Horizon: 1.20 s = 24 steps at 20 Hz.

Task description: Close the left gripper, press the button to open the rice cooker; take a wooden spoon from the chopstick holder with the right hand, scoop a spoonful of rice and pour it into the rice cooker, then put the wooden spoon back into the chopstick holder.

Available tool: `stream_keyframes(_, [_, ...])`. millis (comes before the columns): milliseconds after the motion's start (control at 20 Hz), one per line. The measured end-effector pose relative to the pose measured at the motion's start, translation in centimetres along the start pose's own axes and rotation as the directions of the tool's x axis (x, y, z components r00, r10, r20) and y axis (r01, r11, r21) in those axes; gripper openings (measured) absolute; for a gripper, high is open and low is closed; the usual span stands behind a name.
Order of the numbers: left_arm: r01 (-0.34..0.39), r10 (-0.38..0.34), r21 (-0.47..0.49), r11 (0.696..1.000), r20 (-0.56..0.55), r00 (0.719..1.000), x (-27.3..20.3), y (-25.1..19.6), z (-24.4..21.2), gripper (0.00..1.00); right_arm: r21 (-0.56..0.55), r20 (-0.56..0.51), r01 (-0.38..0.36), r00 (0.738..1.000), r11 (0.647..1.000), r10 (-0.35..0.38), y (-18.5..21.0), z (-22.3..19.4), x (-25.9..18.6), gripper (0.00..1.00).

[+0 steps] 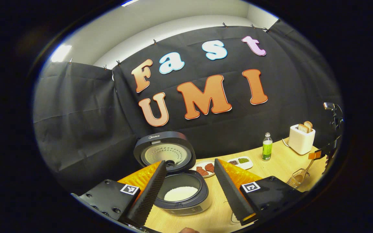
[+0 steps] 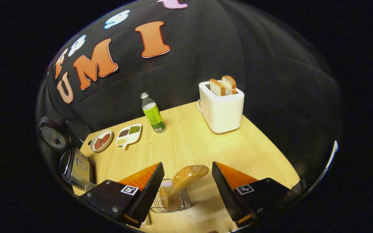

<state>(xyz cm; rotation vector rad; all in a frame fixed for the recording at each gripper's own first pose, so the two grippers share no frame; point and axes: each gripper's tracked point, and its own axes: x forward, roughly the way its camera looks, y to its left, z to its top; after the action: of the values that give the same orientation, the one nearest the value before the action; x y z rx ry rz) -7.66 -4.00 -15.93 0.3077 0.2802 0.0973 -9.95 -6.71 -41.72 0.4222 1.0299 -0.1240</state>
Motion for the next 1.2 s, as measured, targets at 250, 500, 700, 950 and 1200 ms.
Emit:
stream_keyframes(250, [-0.01,0.01,-0.009,1.0,-0.015,1.0,-0.2,-0.5,0.1,1.0,0.103,-0.069,-0.049,0.996,0.993,0.056,0.7,-2.2,1.7,0.75])
stream_keyframes(500, [0.008,-0.008,-0.008,1.0,-0.031,0.999,0.1,-1.4,-0.2,1.0,0.159,-0.089,-0.066,0.993,0.985,0.081,1.7,-3.2,2.4,0.44])
stream_keyframes(700, [0.018,-0.018,0.0,1.0,-0.036,0.999,0.4,-1.3,-0.4,0.91,0.171,-0.099,-0.051,0.993,0.984,0.068,2.1,-3.5,2.8,0.21])
stream_keyframes(950, [0.029,-0.029,0.005,1.0,-0.034,0.999,0.5,-0.8,-0.6,0.99,0.184,-0.093,-0.062,0.992,0.981,0.081,2.9,-3.4,2.5,0.17])
stream_keyframes(1200, [0.033,-0.033,-0.001,0.999,-0.032,0.999,0.8,0.6,-1.2,1.0,0.132,-0.046,-0.062,0.997,0.989,0.069,3.5,-2.0,1.0,0.12])
